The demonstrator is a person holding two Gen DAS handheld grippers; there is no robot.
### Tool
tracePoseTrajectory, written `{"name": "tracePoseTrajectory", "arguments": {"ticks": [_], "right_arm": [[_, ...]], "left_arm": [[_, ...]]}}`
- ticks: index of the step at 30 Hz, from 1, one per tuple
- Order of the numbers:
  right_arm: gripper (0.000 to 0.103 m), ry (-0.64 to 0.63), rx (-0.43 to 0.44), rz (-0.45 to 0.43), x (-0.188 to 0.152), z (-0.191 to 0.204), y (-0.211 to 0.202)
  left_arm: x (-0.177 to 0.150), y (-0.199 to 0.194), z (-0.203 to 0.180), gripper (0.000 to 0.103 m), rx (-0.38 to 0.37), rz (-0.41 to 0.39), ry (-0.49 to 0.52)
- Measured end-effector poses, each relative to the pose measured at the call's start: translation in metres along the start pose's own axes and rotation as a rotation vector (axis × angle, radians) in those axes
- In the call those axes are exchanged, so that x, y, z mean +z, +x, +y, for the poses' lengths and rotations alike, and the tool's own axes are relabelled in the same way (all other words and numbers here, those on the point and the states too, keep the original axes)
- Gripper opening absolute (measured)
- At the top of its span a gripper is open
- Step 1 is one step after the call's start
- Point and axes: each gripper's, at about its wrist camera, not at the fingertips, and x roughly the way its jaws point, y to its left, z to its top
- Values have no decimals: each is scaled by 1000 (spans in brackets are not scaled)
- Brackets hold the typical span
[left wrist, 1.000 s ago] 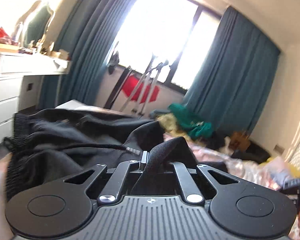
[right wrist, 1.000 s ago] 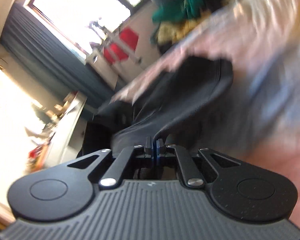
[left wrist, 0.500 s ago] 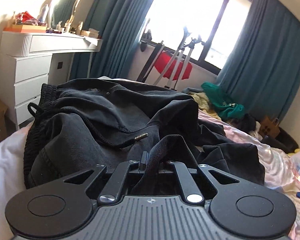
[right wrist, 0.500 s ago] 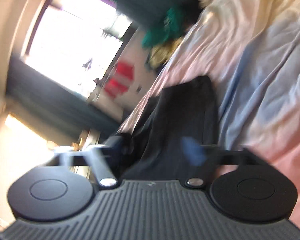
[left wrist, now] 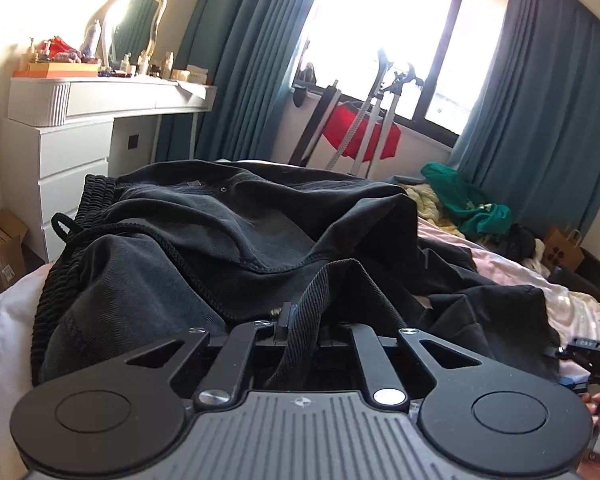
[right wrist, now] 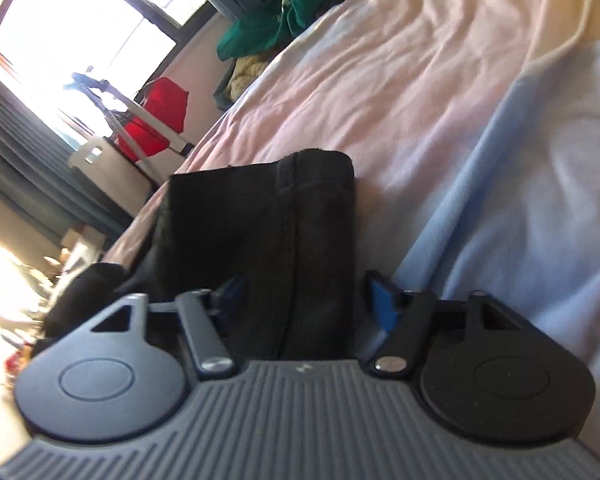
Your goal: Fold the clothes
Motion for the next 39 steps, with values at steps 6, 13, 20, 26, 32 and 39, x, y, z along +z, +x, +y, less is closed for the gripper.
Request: {"name": "tracePoseTrajectory", "arguments": {"ticks": [6,13,20,26,32,39], "right_arm": [[7,-39,38,-160,13,28,-19],[6,-45,29,-432,48,32,-108],[6,-40,-364,-497,58,-29,-175],[9,297,-280,-330,44,-86,-187],[10,316,-322,-317,25,-91,-188],[37,224,-284,-323,21,-70,-198]], "left_arm": [[-1,15,2,10,-36,18,-22],[1,3,-3,9,-129,0,-13],[-3,-9,-17,10,-210,66,61],[-10,-4,-8,11,-220,145,30],[-8,-16,5,31,-248,194,-58],[-7,-49,43,82,-278,254,-271]]}}
